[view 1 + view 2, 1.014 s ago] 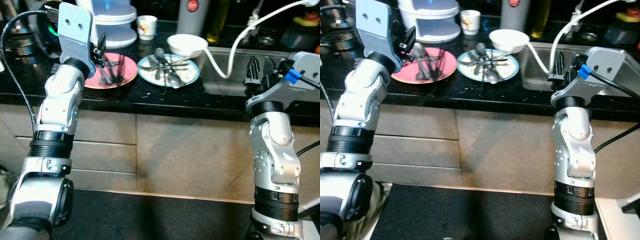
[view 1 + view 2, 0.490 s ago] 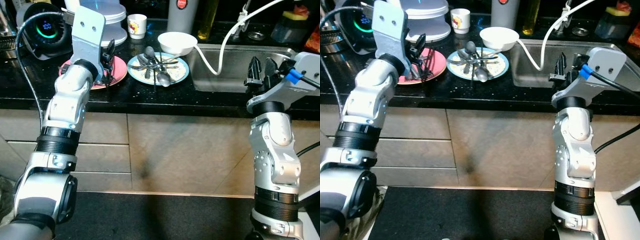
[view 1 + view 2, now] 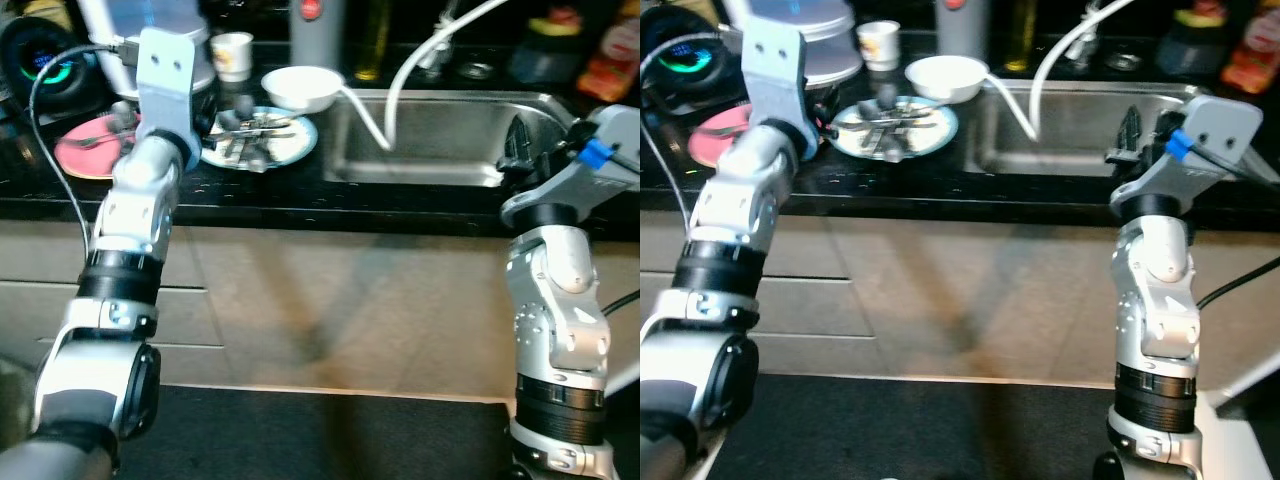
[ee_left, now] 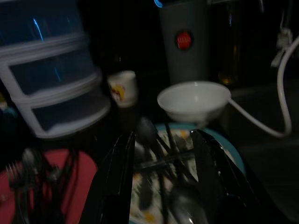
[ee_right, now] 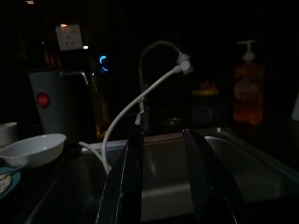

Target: Kitchen organization

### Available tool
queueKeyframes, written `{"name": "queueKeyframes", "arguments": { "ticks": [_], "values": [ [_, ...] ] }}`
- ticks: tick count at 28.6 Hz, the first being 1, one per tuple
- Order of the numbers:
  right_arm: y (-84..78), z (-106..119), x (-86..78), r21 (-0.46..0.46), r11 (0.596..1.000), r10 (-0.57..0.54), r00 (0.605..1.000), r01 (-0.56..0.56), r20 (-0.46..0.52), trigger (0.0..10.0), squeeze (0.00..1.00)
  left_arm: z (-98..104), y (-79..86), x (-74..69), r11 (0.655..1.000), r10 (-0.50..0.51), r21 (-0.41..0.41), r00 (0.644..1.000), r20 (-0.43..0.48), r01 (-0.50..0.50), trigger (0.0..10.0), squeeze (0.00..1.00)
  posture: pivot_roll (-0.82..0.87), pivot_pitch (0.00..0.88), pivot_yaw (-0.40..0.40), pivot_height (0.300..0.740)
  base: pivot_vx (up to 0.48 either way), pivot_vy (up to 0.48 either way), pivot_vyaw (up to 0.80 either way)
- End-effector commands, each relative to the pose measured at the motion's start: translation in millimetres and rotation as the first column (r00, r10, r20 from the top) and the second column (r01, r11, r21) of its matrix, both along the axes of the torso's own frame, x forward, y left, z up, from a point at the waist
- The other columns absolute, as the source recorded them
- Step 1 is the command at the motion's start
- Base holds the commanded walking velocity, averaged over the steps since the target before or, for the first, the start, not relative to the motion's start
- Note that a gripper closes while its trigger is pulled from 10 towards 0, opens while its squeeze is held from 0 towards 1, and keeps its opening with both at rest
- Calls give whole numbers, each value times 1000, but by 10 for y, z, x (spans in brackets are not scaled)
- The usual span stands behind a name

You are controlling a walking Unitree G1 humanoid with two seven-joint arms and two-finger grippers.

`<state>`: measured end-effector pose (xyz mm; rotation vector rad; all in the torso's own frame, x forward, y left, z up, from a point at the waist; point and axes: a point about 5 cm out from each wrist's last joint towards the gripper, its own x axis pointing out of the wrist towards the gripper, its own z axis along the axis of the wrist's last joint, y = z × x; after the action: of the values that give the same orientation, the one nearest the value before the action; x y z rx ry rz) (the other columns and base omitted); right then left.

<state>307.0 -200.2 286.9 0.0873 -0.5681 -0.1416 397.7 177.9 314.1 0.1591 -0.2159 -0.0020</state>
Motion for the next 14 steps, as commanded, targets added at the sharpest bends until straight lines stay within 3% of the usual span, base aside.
{"name": "queueKeyframes", "arguments": {
  "ticks": [1, 14],
  "values": [
    [20, 16, -15, 1, 1000, 9, 1000, -9, 9, 10000, 0, -128, 143, 22, 998, 55, -37, 996, -68, -58, 10000, 0, -2, 71, 10, 740, 0, 0, 0],
    [27, 13, -5, -1, 1000, 17, 1000, -17, 8, 10000, 0, -180, 188, 32, 997, 75, -23, 994, -82, -77, 10000, 0, -1, 66, 5, 740, 0, 0, 0]
  ]
}}
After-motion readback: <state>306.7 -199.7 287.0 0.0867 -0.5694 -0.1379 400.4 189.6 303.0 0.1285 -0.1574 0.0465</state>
